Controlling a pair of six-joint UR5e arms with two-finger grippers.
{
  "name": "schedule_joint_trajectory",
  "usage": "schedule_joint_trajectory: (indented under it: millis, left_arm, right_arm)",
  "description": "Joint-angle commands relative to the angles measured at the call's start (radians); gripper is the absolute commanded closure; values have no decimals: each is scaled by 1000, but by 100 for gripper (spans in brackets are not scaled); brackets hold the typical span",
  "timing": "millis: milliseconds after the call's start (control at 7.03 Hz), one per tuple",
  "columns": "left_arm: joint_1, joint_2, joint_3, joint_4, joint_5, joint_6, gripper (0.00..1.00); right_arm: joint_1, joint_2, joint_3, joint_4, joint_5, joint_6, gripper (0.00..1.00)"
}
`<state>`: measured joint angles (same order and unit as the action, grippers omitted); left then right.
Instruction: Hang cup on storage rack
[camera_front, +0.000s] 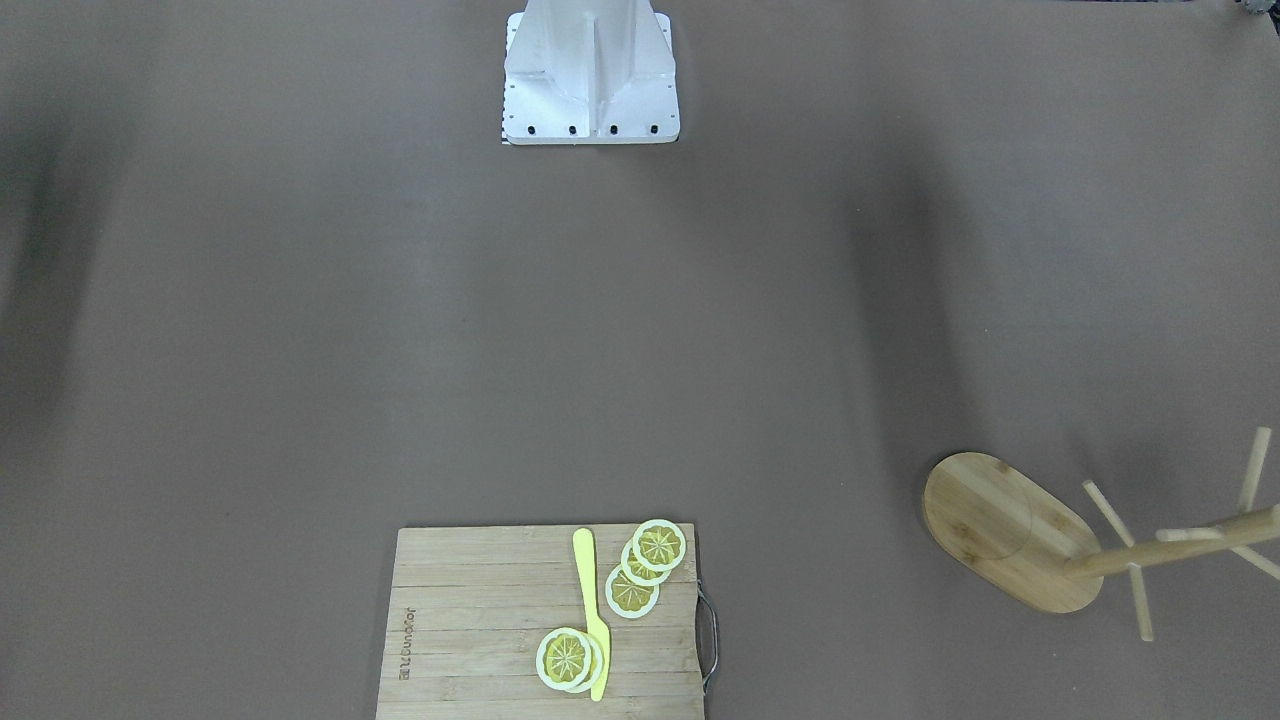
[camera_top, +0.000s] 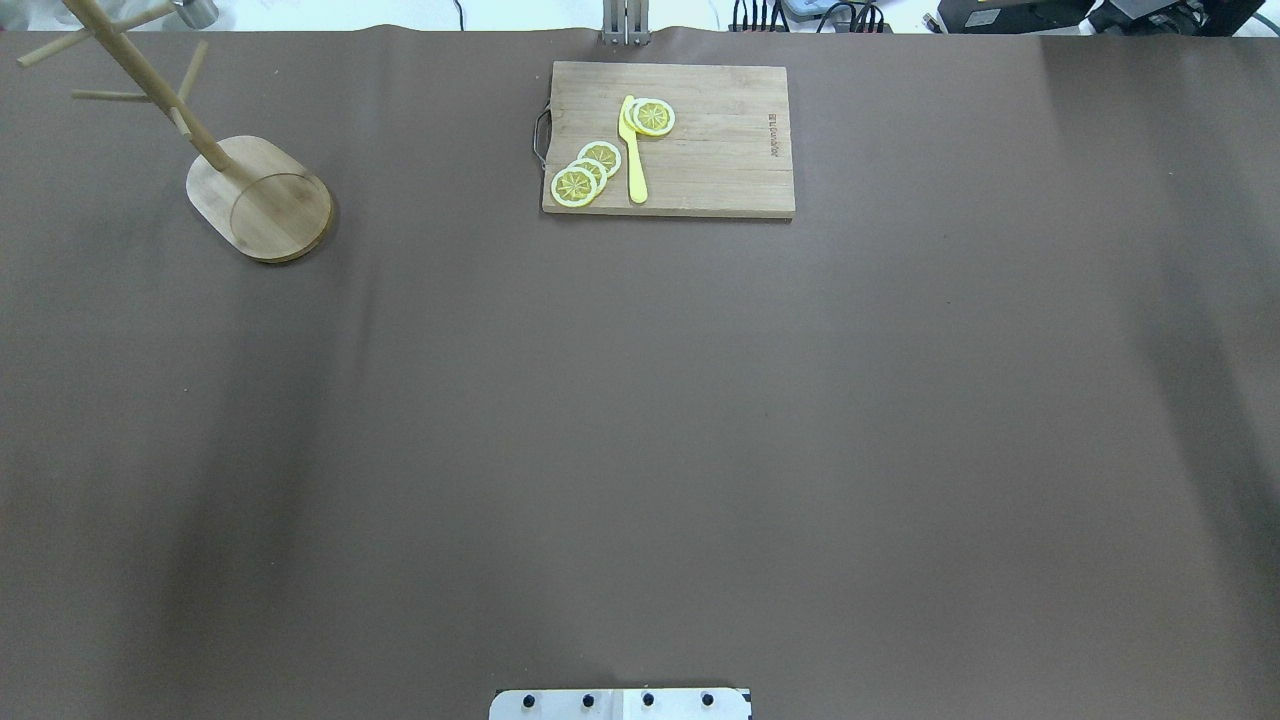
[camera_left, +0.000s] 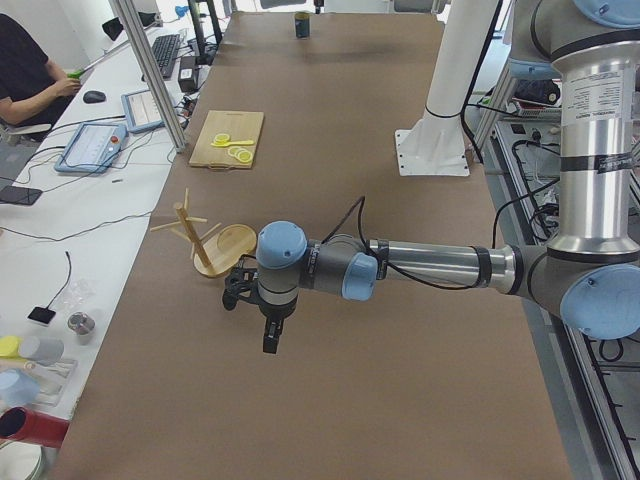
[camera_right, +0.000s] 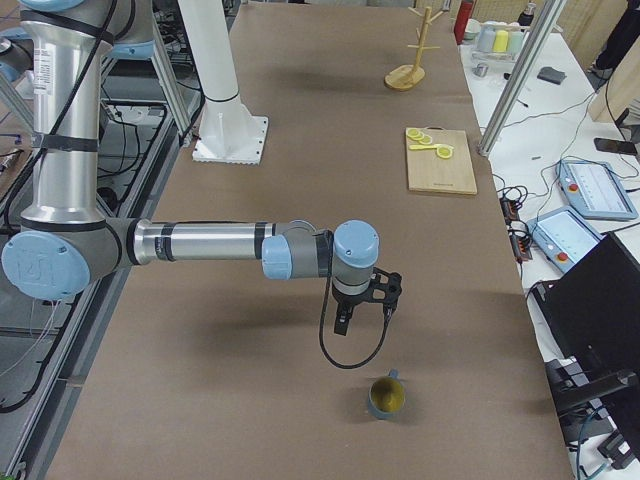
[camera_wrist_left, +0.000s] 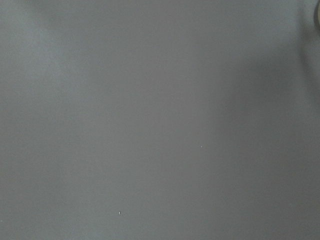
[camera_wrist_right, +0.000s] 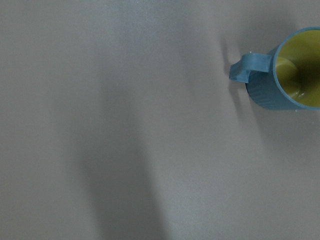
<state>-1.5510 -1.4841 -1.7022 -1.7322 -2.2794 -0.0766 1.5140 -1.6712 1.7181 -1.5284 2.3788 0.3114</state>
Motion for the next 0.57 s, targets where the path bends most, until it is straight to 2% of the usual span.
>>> schedule_joint_trajectory:
  millis: [0, 427]
  left_arm:
    - [0, -1, -7, 0, -2, 0, 1]
    - [0, -1, -2, -6, 0, 1, 2]
  right_arm:
    - [0, 2, 0, 1, 2, 0, 0]
    - [0, -1, 17, -1, 10, 5, 0]
